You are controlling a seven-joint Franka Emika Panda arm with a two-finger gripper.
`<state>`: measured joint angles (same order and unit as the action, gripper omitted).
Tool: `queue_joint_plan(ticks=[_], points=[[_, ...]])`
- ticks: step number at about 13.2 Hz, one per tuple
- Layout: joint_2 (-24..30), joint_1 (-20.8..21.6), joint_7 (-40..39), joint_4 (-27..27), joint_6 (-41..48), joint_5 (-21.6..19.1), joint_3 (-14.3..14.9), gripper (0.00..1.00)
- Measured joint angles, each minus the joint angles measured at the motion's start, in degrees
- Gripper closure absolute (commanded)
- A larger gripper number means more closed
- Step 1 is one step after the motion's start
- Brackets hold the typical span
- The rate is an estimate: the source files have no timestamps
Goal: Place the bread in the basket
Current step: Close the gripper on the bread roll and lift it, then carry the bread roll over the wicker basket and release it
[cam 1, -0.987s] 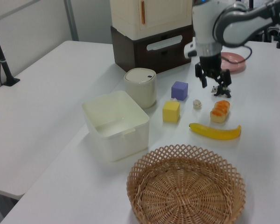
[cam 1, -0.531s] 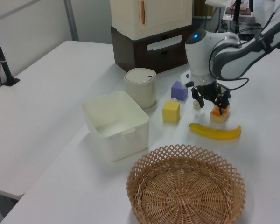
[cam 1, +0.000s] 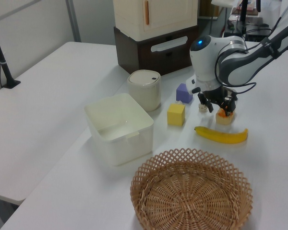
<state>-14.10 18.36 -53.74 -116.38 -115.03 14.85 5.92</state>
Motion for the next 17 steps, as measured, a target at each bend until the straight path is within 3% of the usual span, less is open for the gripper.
queue_joint_plan(ticks=[5, 10, 13, 17], points=[[1.11, 0.04, 0.08, 1.08, 6.88, -0.63, 0.00, 0.96], [2.19, 0.10, 1.40, 10.89, 14.56, -6.41, 0.00, 1.00], [2.45, 2.36, 14.98, 14.79, 14.94, -9.57, 0.00, 1.00], [2.46, 7.89, 40.06, 20.02, 14.87, -15.89, -0.50, 1.00]])
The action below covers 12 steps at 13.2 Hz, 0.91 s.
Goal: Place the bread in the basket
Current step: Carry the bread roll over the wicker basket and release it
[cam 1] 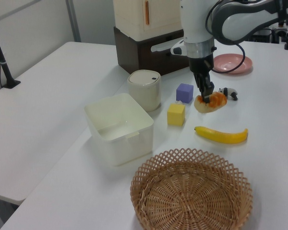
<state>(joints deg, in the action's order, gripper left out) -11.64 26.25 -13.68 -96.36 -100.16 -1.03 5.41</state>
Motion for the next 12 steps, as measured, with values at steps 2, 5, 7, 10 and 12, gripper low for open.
queue_joint_plan(ticks=[2, 5, 7, 10, 12], points=[[-0.04, 4.14, 10.22, 1.21, -2.57, -0.55, -1.27, 1.00], [-0.91, 11.39, 21.41, 1.55, -8.45, -0.57, -1.80, 0.99], [-1.62, 15.45, 26.42, 1.83, -13.27, -0.54, -1.87, 0.93], [-2.04, 18.20, 30.71, 1.89, -19.03, -0.54, -1.89, 0.60], [-2.87, 18.97, 32.01, 1.90, -19.91, -0.53, -1.89, 0.00]])
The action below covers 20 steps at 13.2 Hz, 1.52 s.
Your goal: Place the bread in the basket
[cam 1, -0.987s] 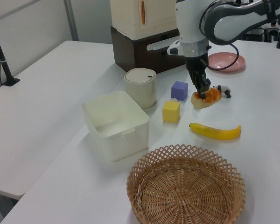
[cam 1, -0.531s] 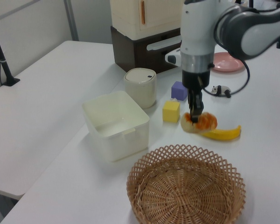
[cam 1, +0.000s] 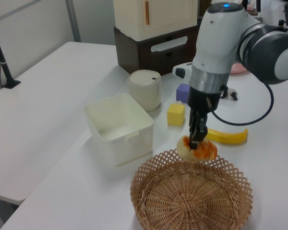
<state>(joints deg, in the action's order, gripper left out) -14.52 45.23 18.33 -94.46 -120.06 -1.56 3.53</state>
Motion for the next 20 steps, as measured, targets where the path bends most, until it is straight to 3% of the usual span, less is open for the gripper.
queue_joint_plan(ticks=[6, 9, 20], points=[[-0.54, 0.06, 0.06, 0.37, -0.06, 4.19, 0.10, 0.00], [-0.13, -1.99, -0.12, 3.44, 3.73, 4.61, 1.66, 0.00], [11.24, -25.65, -13.08, 5.97, 26.53, 6.39, 2.57, 0.00]])
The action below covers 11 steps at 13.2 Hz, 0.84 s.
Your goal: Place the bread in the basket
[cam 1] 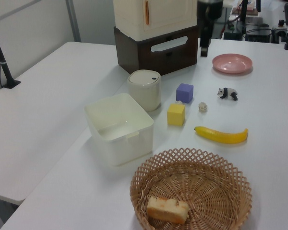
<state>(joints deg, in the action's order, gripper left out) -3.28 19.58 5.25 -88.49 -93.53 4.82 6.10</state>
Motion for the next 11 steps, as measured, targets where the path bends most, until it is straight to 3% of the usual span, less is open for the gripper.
queue_joint_plan(ticks=[6, 11], points=[[4.68, -9.78, -2.88, -0.19, 7.11, -0.07, 0.06, 0.00], [4.12, -12.38, -2.94, -1.00, 7.12, -0.28, 0.02, 0.00]])
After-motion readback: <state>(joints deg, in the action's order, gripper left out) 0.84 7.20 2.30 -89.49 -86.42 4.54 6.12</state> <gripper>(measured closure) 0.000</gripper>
